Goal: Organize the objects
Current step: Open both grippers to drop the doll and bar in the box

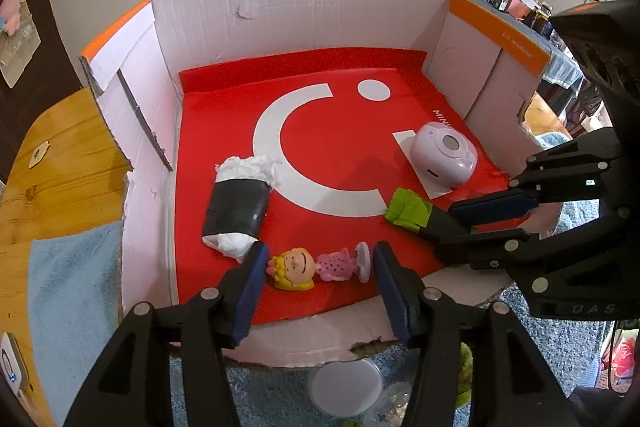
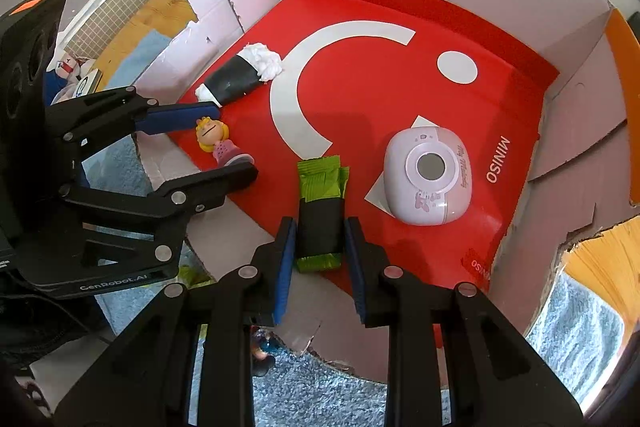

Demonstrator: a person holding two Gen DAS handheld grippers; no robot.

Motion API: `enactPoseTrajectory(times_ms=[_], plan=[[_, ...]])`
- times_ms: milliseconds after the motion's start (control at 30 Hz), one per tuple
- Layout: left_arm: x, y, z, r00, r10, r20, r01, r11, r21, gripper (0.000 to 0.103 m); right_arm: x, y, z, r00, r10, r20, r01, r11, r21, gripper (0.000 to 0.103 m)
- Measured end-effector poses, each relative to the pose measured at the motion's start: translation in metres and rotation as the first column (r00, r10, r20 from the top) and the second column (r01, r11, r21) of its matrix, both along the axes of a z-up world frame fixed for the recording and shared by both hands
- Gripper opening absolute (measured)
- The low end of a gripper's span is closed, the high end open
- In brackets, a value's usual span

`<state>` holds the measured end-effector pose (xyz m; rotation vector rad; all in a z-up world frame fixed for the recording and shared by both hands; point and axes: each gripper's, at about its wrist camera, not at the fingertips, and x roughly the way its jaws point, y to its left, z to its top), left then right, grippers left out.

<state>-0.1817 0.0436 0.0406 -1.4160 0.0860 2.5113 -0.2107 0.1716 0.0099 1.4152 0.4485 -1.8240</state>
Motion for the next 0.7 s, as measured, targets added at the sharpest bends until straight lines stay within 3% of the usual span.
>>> enactPoseTrajectory(times_ms=[367,700], plan=[[0.009,-0.006,0.012,1.0,0.0,-0.022,0.0,1.0,0.026,0.057,0.009,0.004,0.012,0.999,-0.011,-0.042,0.011,1.0,0.0,0.024],[0.045,-0.019,0.042,0.992,0.017,-0.125,-0.011,0.999,0.051,0.065,0.03,0.018,0.032,0.99,-0.077,-0.118,0.073,0.997,-0.038,0.024]])
